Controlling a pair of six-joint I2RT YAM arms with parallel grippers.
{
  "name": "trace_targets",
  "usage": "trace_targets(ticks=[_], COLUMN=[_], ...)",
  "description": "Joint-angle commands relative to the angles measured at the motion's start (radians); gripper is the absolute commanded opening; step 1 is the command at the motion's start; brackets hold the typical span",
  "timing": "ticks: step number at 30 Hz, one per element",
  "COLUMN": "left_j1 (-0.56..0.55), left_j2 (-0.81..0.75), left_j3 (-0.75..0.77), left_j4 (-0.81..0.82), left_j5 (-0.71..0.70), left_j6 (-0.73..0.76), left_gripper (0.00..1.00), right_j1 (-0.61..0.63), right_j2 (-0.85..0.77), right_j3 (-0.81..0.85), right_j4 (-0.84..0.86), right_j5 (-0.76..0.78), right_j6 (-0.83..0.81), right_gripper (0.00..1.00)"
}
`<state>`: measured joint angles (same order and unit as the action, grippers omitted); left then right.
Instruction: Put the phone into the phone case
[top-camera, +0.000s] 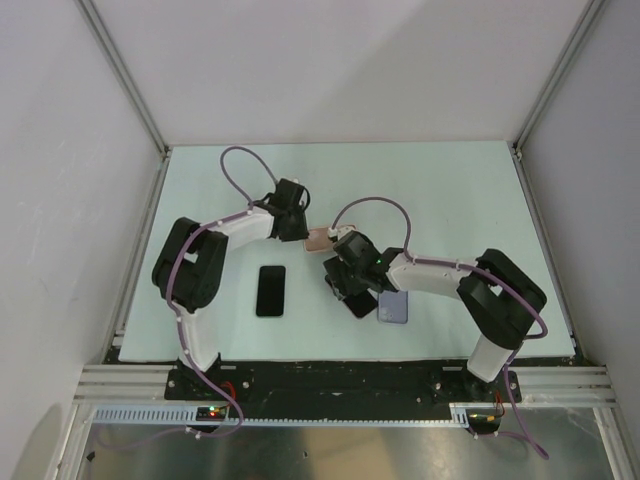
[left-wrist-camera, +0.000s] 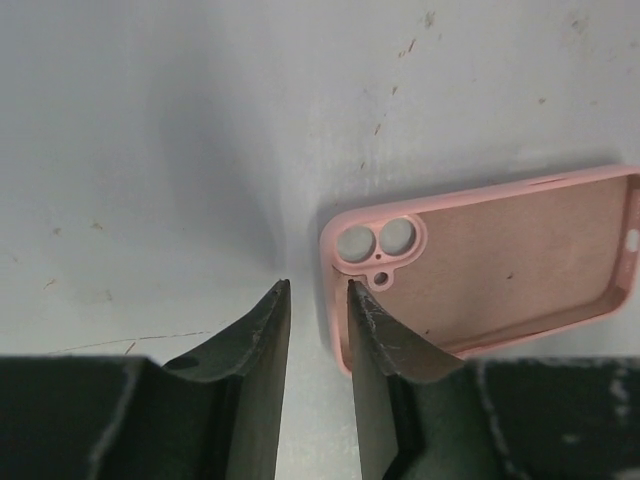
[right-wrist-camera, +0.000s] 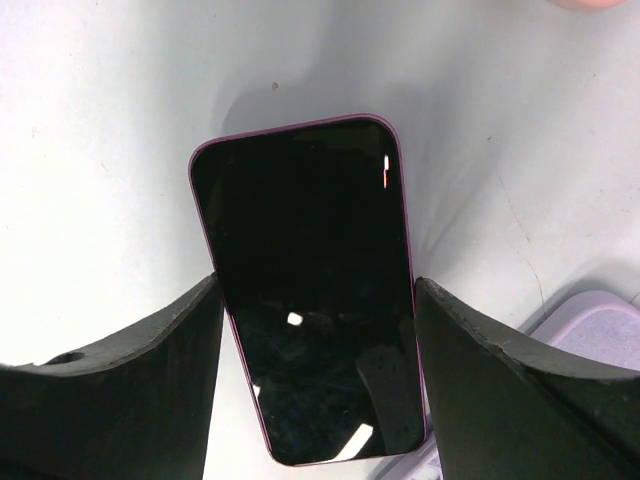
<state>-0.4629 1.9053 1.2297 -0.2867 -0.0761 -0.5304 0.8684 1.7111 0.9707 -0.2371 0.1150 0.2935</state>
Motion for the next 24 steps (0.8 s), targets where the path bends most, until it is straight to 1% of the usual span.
trace_targets(ticks=[1,4,6,8,10,11,13,18,24], left_j1=[-0.015,-0.019,-0.025,-0.031,-0.033,-0.034,-0.034,-0.034,-0.036], left_j2=[0.043,0.062,0.072,0.077,0.083,0.085,0.088,0.078,0.057], left_j3=[0.032,0.042,0.052,0.065,0.086,0.094,0.106,0.118,0.122], left_j4=[-0.041,-0.050,-0.054,-0.063,-0.083,-0.095,-0.110,-0.130,-0.135], left_j5=[-0.015,-0.015,-0.014,-0.015,-0.022,-0.030,-0.035,-0.057,-0.051], left_j6=[0.067,0.080,0.098,0.124,0.153,0.172,0.211,0.324,0.452], left_gripper=[0.34,0.33,0.30,0.24,0.13,0.07,0.02,0.00,0.00], right_j1=[-0.013,-0.014,-0.015,-0.019,-0.024,-0.028,-0.038,-0.063,-0.079], right_j2=[-0.039,-0.038,-0.034,-0.028,-0.023,-0.020,-0.017,0.013,0.067], right_j3=[0.069,0.105,0.132,0.151,0.169,0.177,0.191,0.233,0.287], right_j4=[-0.019,-0.037,-0.051,-0.063,-0.073,-0.076,-0.081,-0.097,-0.123], right_j5=[-0.004,0.000,0.001,0.003,0.009,0.011,0.013,0.021,0.018], right_j6=[0.029,0.031,0.031,0.031,0.029,0.028,0.026,0.013,-0.004], right_gripper=[0.54,0.54,0.54,0.54,0.54,0.54,0.54,0.54,0.54])
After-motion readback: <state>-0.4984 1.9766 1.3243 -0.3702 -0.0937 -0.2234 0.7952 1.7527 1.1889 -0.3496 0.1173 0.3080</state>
